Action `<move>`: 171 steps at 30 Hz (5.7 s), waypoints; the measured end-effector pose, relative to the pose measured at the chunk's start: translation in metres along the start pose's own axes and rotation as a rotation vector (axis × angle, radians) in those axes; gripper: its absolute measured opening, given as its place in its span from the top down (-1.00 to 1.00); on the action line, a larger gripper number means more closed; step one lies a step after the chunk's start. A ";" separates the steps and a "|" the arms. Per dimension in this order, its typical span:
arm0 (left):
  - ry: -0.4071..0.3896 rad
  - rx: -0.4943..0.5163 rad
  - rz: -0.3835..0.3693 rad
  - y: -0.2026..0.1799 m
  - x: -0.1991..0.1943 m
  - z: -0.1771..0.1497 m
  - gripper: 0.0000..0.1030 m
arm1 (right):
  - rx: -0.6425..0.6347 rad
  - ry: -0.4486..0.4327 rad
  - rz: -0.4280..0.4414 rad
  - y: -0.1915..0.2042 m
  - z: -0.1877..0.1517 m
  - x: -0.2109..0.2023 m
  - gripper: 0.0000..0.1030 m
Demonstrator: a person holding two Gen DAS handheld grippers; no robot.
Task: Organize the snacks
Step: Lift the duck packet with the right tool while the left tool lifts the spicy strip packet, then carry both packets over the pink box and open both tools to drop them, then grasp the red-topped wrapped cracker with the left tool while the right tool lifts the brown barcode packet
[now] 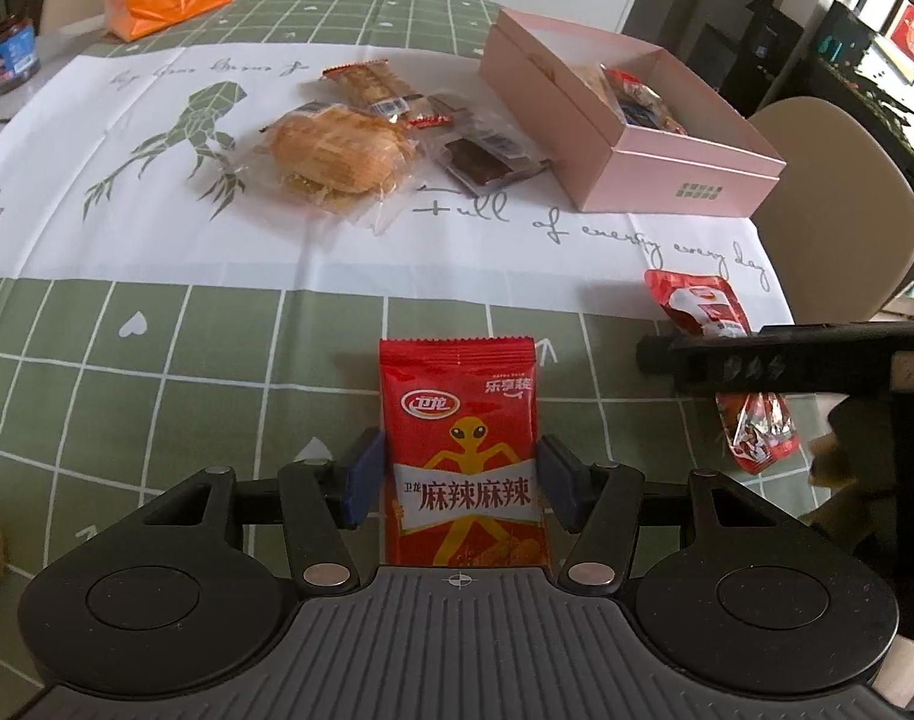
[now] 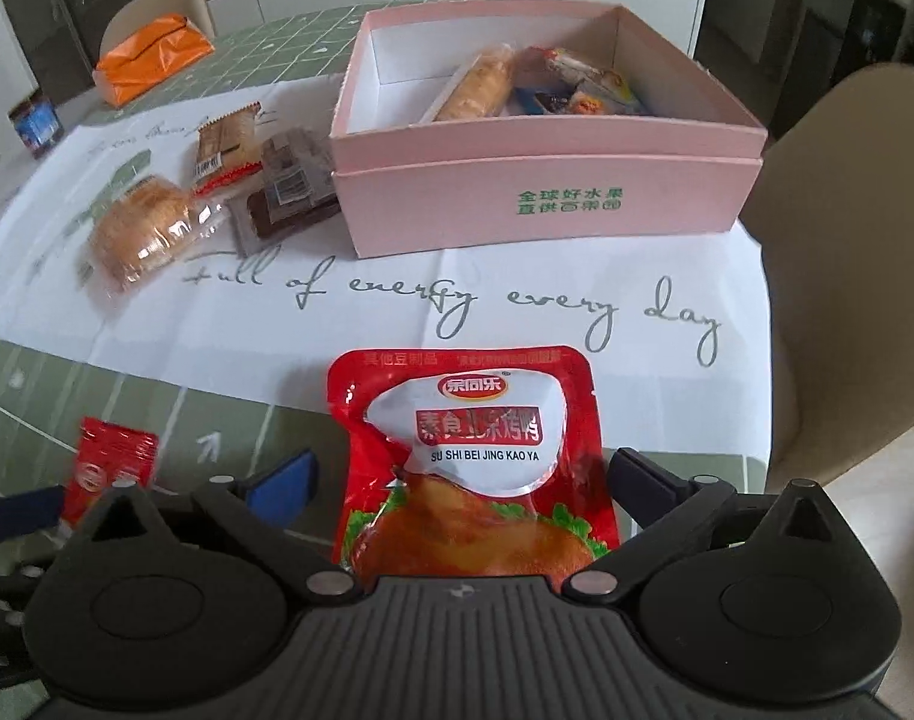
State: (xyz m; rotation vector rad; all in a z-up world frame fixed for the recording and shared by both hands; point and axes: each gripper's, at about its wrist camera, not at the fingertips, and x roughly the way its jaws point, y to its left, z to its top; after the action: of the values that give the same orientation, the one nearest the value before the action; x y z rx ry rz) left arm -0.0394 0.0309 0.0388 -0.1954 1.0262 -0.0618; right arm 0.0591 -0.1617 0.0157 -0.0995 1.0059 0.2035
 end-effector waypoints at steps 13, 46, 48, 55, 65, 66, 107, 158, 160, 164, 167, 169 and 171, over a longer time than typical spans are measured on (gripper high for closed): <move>-0.011 -0.032 -0.026 0.006 -0.002 -0.001 -0.19 | -0.066 0.048 0.141 0.007 -0.008 -0.014 -0.93; -0.011 0.109 0.031 -0.013 0.002 -0.006 -0.24 | -0.032 -0.003 0.117 -0.033 0.003 -0.045 -0.41; -0.015 0.107 0.034 -0.013 0.002 -0.007 -0.25 | -0.011 0.016 0.133 -0.036 -0.001 -0.038 -0.42; -0.023 0.110 0.049 -0.016 0.003 -0.008 -0.25 | 0.053 0.046 0.140 -0.034 -0.004 -0.017 -0.80; -0.033 0.119 0.075 -0.021 0.004 -0.010 -0.27 | 0.198 0.054 0.092 -0.022 0.003 -0.011 -1.00; -0.032 0.118 0.078 -0.022 0.004 -0.010 -0.27 | 0.211 0.054 0.077 -0.020 0.005 -0.010 -1.00; -0.301 0.065 -0.176 -0.032 -0.100 0.100 0.05 | -0.025 -0.256 0.113 -0.071 0.053 -0.153 -0.17; -0.030 -0.083 -0.060 0.039 0.031 0.072 0.39 | -0.235 -0.006 0.294 0.030 0.096 0.013 -0.59; -0.049 -0.139 -0.045 0.050 0.019 0.061 0.39 | -0.201 -0.007 0.295 0.039 0.103 0.022 -0.59; -0.077 -0.206 -0.018 0.066 -0.002 0.044 0.39 | -0.094 -0.063 0.254 0.053 0.115 0.041 -0.59; -0.086 -0.221 -0.002 0.074 -0.010 0.039 0.39 | -0.056 -0.099 0.186 0.070 0.120 0.057 -0.58; -0.092 -0.229 0.013 0.080 -0.015 0.037 0.39 | -0.082 -0.133 0.149 0.081 0.119 0.065 -0.19; -0.103 -0.246 0.018 0.086 -0.019 0.038 0.39 | -0.135 -0.137 0.137 0.090 0.117 0.068 0.26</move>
State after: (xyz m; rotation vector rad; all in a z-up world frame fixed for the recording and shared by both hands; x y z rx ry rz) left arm -0.0206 0.1228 0.0575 -0.4094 0.9316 0.0908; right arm 0.1721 -0.0442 0.0211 -0.1378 0.8627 0.3991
